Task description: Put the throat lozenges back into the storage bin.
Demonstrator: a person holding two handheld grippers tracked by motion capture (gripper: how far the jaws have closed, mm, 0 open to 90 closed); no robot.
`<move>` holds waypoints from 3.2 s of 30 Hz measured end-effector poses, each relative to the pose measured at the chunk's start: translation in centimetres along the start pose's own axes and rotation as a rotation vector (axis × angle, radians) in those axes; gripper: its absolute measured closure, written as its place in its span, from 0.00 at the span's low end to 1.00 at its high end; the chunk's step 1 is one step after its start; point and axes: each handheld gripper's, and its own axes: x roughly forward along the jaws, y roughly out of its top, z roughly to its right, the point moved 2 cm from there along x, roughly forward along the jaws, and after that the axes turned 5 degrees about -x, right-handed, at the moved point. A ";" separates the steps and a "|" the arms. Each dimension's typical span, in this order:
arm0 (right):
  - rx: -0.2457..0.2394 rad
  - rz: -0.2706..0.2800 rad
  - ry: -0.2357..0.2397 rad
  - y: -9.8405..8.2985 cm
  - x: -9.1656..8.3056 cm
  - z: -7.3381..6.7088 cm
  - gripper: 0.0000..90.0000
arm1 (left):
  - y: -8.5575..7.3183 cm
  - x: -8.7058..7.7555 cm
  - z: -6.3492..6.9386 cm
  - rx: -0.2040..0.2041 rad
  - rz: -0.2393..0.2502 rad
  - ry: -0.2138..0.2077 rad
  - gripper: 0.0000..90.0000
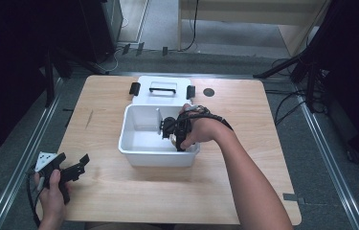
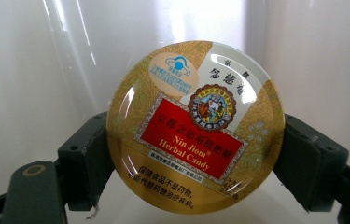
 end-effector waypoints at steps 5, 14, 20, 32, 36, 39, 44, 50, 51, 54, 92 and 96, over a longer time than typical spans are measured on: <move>0.010 -0.005 -0.009 0.0 0.2 0.0 0.22 | 0.0 0.0 0.0 0.000 0.000 0.000 0.05; 0.027 0.030 -0.035 -0.4 -0.5 0.1 0.22 | 0.0 0.0 0.0 0.001 0.000 -0.001 0.05; 0.047 0.107 -0.036 -0.7 -2.1 0.2 0.29 | 0.0 0.0 0.0 0.001 0.000 -0.002 0.05; 0.148 0.219 -0.062 -2.7 -5.6 0.7 0.29 | 0.0 0.0 0.1 0.002 0.001 -0.001 0.05; 0.203 0.241 -0.067 -3.8 -6.5 0.9 0.29 | 0.0 0.1 0.1 0.001 0.002 -0.001 0.05; 0.222 0.263 -0.070 -4.7 -7.0 1.2 0.29 | 0.0 0.1 0.1 0.001 0.001 -0.001 0.05; 0.268 0.277 -0.079 -6.2 -7.8 1.5 0.29 | 0.0 0.1 0.1 -0.001 0.002 0.000 0.05; 0.307 0.300 -0.090 -7.8 -8.6 1.5 0.28 | 0.0 0.1 0.1 0.001 0.002 0.000 0.05; 0.307 0.300 -0.090 -7.8 -8.6 1.5 0.28 | 0.0 0.1 0.1 0.001 0.002 0.000 0.05; 0.327 0.305 -0.097 -8.9 -8.8 1.5 0.28 | 0.0 0.1 0.1 0.001 0.002 0.000 0.05; 0.820 0.462 -0.285 -21.3 -3.2 -2.8 0.00 | 0.0 0.0 0.1 0.008 0.000 0.005 0.05; 0.890 0.510 -0.298 -22.4 -2.3 -3.5 0.00 | 0.0 0.0 0.1 0.009 0.000 0.006 0.05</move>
